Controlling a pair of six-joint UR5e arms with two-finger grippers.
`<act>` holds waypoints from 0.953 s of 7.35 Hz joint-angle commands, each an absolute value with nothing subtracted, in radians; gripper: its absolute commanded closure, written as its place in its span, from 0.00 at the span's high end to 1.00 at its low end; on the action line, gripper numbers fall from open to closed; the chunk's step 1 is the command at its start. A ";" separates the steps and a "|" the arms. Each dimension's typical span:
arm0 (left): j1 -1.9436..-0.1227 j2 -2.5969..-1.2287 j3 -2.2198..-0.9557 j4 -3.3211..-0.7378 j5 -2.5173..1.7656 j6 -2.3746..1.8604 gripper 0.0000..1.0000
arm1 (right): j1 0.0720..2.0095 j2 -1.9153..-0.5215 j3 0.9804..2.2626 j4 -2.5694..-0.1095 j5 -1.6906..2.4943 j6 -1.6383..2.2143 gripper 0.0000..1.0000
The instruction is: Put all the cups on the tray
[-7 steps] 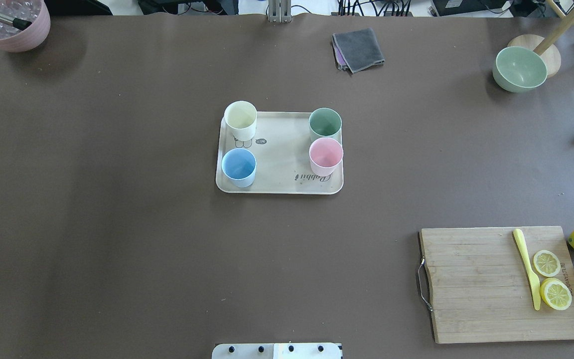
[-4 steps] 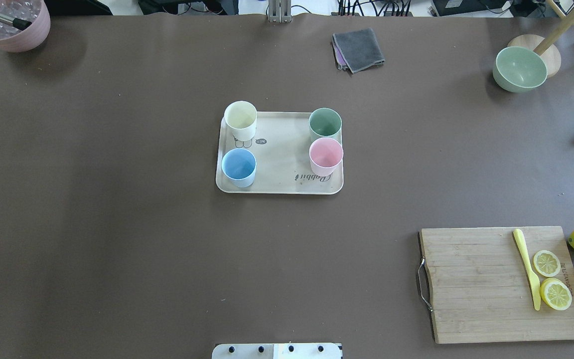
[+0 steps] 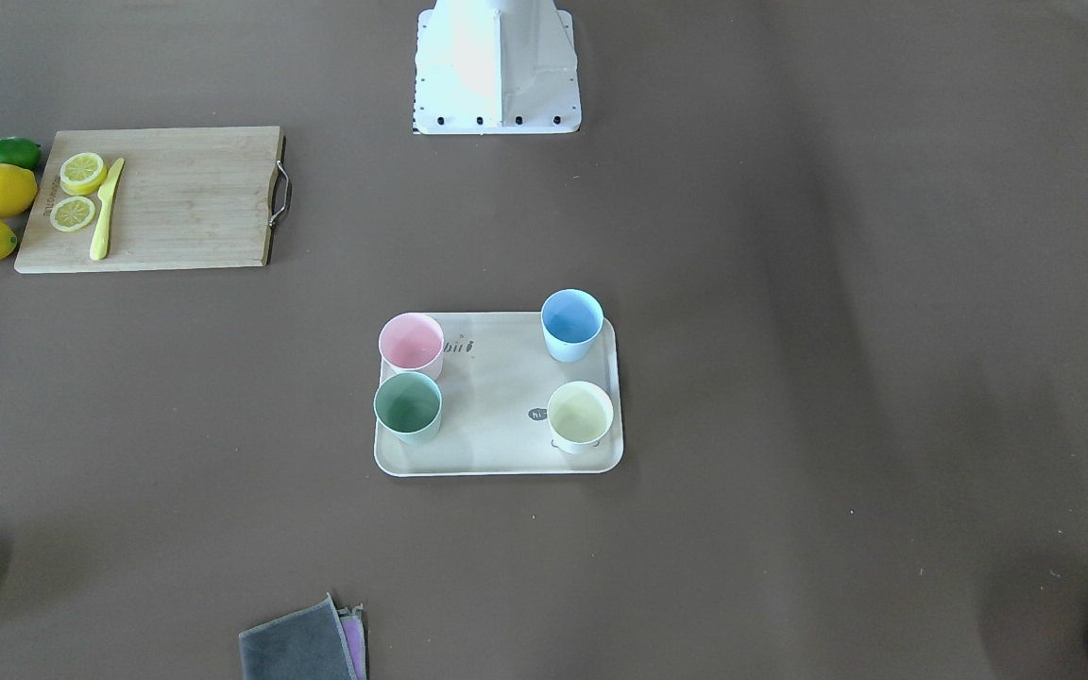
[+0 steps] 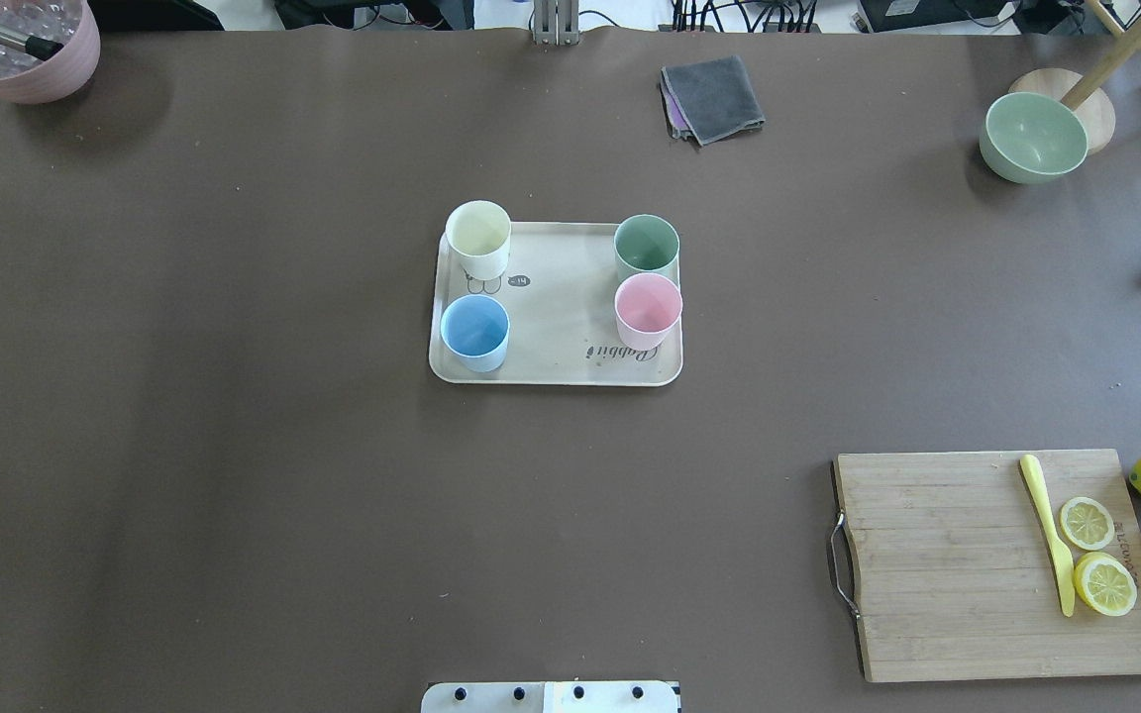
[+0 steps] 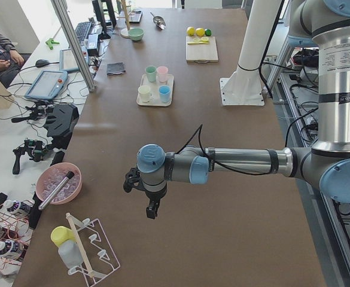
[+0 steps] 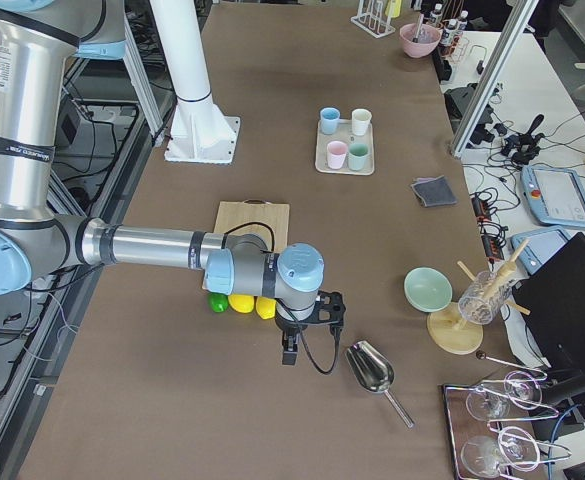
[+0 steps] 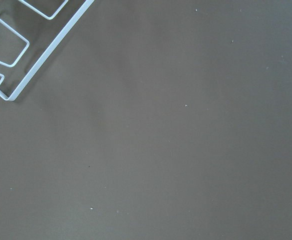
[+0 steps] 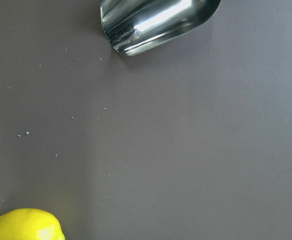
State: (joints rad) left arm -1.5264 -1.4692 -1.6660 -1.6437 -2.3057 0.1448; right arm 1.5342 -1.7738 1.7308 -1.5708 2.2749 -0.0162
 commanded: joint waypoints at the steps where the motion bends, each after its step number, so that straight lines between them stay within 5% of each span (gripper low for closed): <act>1: -1.526 -1.468 -1.667 -1.647 -2.306 0.146 0.99 | 1.534 -1.758 1.730 -1.571 2.278 -0.015 1.00; 7: -1.526 -1.474 -1.674 -1.647 -2.307 0.147 0.99 | 1.534 -1.759 1.746 -1.571 2.286 -0.017 1.00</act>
State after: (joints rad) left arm -1.5263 -1.4716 -1.6717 -1.6471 -2.3066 0.1472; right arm 1.5340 -1.7586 1.7448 -1.5708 2.2853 -0.0163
